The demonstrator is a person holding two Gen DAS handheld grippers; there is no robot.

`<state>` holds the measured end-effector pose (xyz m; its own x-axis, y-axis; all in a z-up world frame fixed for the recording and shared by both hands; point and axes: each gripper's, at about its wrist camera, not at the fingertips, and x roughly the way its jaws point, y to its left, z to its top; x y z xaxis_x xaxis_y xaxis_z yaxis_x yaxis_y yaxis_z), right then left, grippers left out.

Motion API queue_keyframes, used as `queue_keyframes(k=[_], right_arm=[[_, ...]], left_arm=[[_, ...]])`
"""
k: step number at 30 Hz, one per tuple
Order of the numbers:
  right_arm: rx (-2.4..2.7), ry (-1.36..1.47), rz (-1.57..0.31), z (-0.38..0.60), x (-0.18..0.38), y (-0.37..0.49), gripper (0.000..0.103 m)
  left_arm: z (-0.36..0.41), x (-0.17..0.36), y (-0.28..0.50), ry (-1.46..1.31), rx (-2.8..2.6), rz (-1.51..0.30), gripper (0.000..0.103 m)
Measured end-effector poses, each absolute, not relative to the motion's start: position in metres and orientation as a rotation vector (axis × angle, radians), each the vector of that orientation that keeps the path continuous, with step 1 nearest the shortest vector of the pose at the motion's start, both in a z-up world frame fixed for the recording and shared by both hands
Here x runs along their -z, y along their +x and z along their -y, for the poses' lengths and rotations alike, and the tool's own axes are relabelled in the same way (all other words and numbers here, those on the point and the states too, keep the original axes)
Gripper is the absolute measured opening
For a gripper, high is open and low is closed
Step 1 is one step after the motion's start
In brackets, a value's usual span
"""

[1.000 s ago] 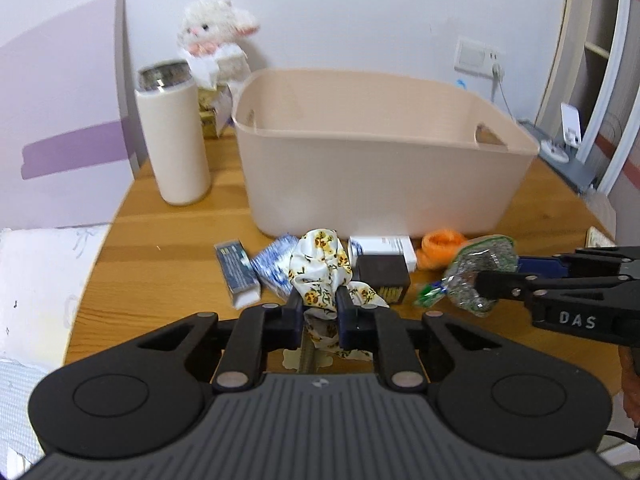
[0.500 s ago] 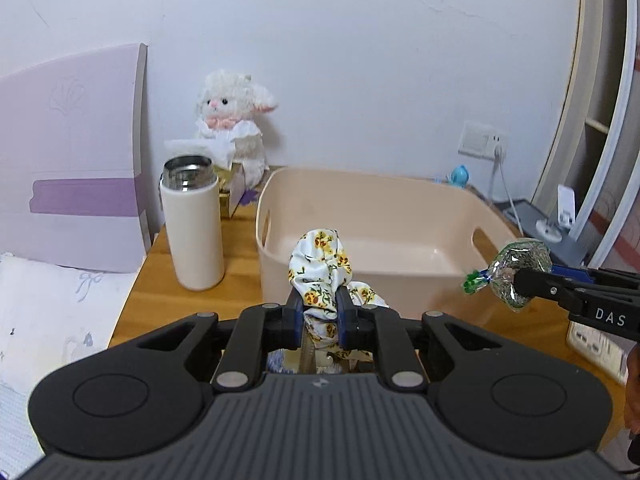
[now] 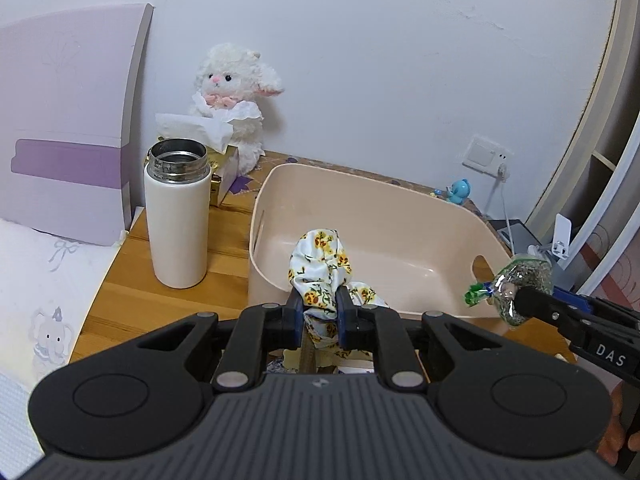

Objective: Organize objects
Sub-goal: 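Carry both items over the basket and open both tools to drop them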

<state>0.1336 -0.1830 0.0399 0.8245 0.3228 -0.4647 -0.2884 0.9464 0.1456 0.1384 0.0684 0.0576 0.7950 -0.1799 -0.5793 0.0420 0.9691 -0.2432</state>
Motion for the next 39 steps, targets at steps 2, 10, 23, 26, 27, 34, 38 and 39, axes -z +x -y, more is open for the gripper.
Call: queue_keyframes(k=[2, 10, 23, 26, 27, 34, 38, 39], right_arm=[[-0.328, 0.065, -0.519, 0.181, -0.037, 0.134, 0.032], [-0.324, 0.061, -0.536, 0.179, -0.033, 0.138, 0.032], [-0.307, 0.062, -0.546, 0.184, -0.029, 0.153, 0.032], [-0.308, 0.063, -0.552, 0.184, -0.028, 0.157, 0.032], [-0.309, 0.063, -0.551, 0.184, -0.028, 0.158, 0.032], [-0.286, 0.036, -0.568, 0.182, -0.026, 0.183, 0.032], [-0.272, 0.019, -0.612, 0.18, -0.016, 0.202, 0.032], [-0.269, 0.018, -0.624, 0.179, -0.013, 0.205, 0.033]], left_arm=[[-0.068, -0.053, 0.139, -0.213, 0.107, -0.664, 0.018], [-0.068, -0.036, 0.145, -0.198, 0.11, -0.718, 0.02], [-0.044, -0.051, 0.152, -0.115, 0.128, -0.659, 0.023], [-0.04, -0.05, 0.158, -0.102, 0.125, -0.656, 0.023], [-0.04, -0.049, 0.16, -0.101, 0.123, -0.658, 0.023], [-0.035, -0.046, 0.176, -0.069, 0.122, -0.663, 0.023], [-0.028, -0.035, 0.198, -0.038, 0.109, -0.694, 0.024], [-0.026, -0.032, 0.203, -0.031, 0.107, -0.704, 0.024]])
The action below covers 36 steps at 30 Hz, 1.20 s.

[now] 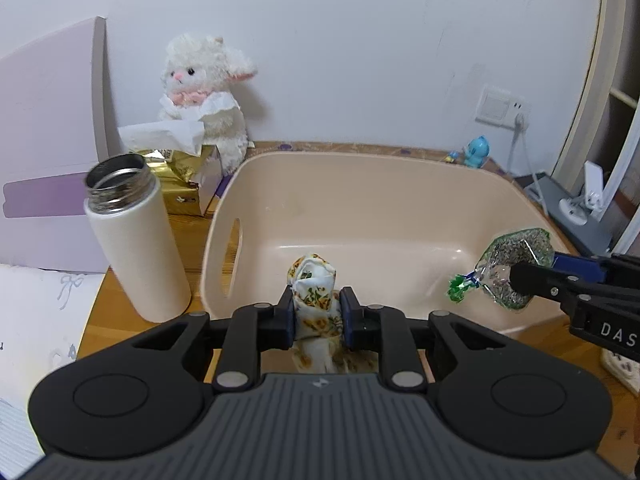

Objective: Organize objects
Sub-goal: 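Carry both items over the basket and open both tools to drop them, then grasp the dark packet with the left tool while the right tool grasps the orange cup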

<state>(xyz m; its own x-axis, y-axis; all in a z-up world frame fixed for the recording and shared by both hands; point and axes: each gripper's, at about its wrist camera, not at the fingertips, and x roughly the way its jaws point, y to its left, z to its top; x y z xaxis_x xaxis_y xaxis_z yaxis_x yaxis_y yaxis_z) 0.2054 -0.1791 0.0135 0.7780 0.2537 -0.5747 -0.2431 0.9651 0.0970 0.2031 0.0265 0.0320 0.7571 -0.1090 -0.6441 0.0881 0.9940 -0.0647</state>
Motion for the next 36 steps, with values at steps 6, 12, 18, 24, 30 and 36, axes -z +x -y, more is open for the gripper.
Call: queue_keyframes(k=[6, 12, 18, 24, 30, 36], right_arm=[[-0.248, 0.005, -0.618, 0.175, -0.01, 0.205, 0.067], [-0.234, -0.002, -0.579, 0.175, -0.022, 0.19, 0.086], [-0.23, -0.019, -0.551, 0.178, -0.037, 0.163, 0.096], [-0.231, -0.033, -0.541, 0.178, -0.043, 0.138, 0.101], [-0.239, -0.057, -0.589, 0.174, -0.028, 0.128, 0.101], [-0.246, -0.07, -0.683, 0.168, 0.001, 0.133, 0.101]], left_arm=[[-0.014, -0.016, 0.224, 0.026, 0.085, -0.753, 0.054], [-0.009, -0.023, 0.216, 0.067, 0.068, -0.733, 0.084], [-0.021, -0.042, 0.187, 0.057, 0.053, -0.682, 0.092], [-0.04, -0.061, 0.151, 0.046, 0.04, -0.633, 0.097], [-0.049, -0.053, 0.13, 0.081, 0.03, -0.656, 0.097], [-0.067, -0.017, 0.138, 0.062, -0.006, -0.77, 0.097]])
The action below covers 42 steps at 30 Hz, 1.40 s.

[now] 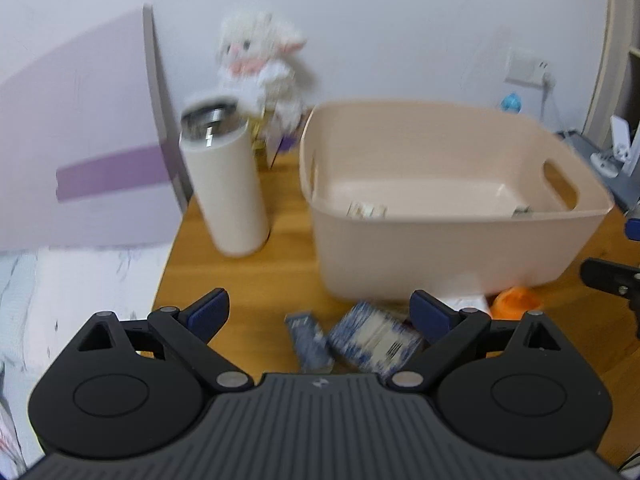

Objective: Organize objects
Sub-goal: 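Grasp the dark packet with the left tool while the right tool grasps the orange cup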

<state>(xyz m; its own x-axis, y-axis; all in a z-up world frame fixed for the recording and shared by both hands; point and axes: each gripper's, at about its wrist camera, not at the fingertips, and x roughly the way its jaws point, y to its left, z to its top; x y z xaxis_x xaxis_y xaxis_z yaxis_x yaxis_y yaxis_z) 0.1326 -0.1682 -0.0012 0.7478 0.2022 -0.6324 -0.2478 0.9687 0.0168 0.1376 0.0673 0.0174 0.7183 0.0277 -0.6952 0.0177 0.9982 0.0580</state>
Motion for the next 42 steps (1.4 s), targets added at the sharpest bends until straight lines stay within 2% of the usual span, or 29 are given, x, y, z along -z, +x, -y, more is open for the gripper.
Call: queue_keyframes(k=[9, 15, 18, 23, 29, 39, 40, 42], right_arm=[[-0.267, -0.093, -0.8, 0.157, 0.045, 0.16, 0.098], [-0.272, -0.08, -0.86, 0.153, 0.065, 0.17, 0.086], [-0.274, -0.07, -0.861, 0.151, 0.069, 0.171, 0.073], [-0.288, -0.071, -0.854, 0.148, 0.068, 0.169, 0.045], [-0.295, -0.086, -0.852, 0.148, 0.066, 0.163, 0.023], [-0.298, -0.089, -0.851, 0.148, 0.064, 0.154, 0.016], [-0.298, -0.089, -0.849, 0.148, 0.063, 0.154, 0.015], [-0.3, -0.086, -0.843, 0.149, 0.061, 0.151, 0.015]], left_arm=[[-0.091, 0.024, 0.154, 0.022, -0.054, -0.883, 0.097], [-0.095, 0.039, 0.162, 0.0, -0.052, -0.92, 0.096], [-0.101, 0.044, 0.166, -0.059, -0.038, -0.924, 0.095], [-0.108, 0.043, 0.168, -0.15, -0.006, -0.938, 0.079], [-0.113, 0.043, 0.164, -0.189, -0.011, -0.937, 0.071], [-0.115, 0.046, 0.159, -0.202, -0.003, -0.954, 0.049], [-0.115, 0.046, 0.159, -0.202, -0.001, -0.952, 0.041], [-0.115, 0.046, 0.16, -0.211, 0.006, -0.95, 0.033]])
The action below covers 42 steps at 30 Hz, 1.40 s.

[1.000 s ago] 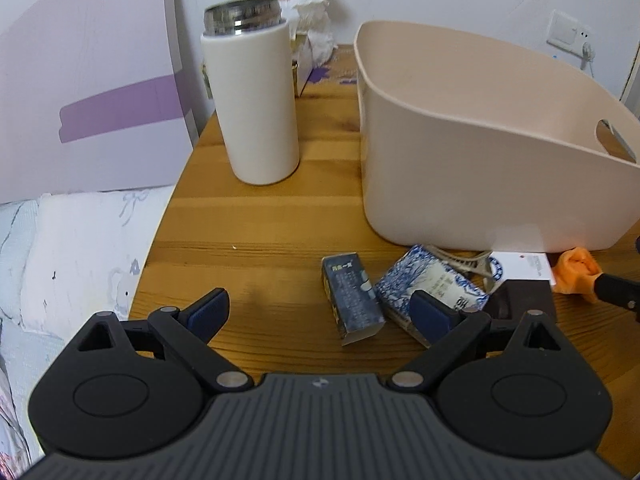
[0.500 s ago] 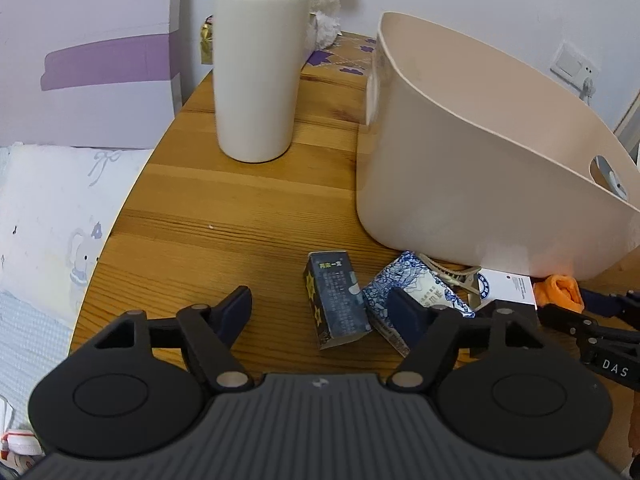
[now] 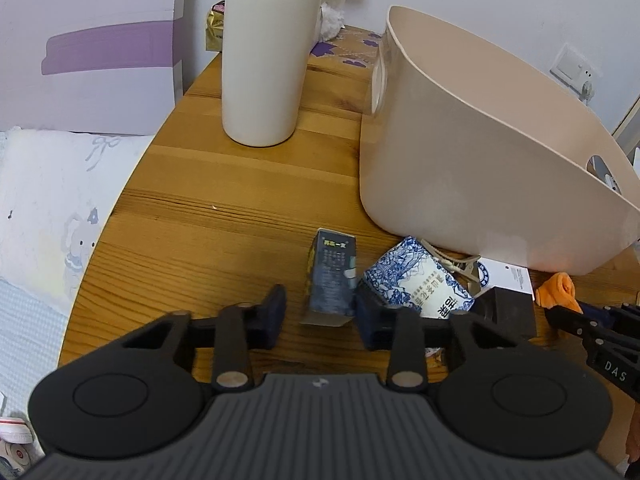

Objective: Organize objects
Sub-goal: 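Grasp the dark packet with the left tool while the right tool grasps the orange cup, then lower both held items into the basket and open both tools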

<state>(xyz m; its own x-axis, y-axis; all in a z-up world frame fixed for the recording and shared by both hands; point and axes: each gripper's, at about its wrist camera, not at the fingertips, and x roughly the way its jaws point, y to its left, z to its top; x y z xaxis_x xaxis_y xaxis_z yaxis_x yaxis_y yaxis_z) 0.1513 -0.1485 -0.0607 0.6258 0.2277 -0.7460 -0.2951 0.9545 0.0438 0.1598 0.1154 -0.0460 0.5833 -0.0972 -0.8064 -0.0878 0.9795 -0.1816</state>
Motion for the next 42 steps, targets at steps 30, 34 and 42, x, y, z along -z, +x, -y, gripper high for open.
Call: queue_keyframes(k=[30, 34, 42], right_arm=[[-0.24, 0.007, -0.518, 0.183, -0.044, 0.161, 0.015], [-0.219, 0.015, -0.545, 0.186, -0.034, 0.177, 0.015], [-0.202, 0.01, -0.594, 0.186, -0.017, 0.195, 0.019]], left_arm=[[-0.071, -0.077, 0.137, -0.118, 0.055, -0.559, 0.025], [-0.048, -0.071, 0.166, -0.081, 0.092, -0.585, 0.025], [-0.021, -0.039, 0.208, -0.027, 0.102, -0.658, 0.025]])
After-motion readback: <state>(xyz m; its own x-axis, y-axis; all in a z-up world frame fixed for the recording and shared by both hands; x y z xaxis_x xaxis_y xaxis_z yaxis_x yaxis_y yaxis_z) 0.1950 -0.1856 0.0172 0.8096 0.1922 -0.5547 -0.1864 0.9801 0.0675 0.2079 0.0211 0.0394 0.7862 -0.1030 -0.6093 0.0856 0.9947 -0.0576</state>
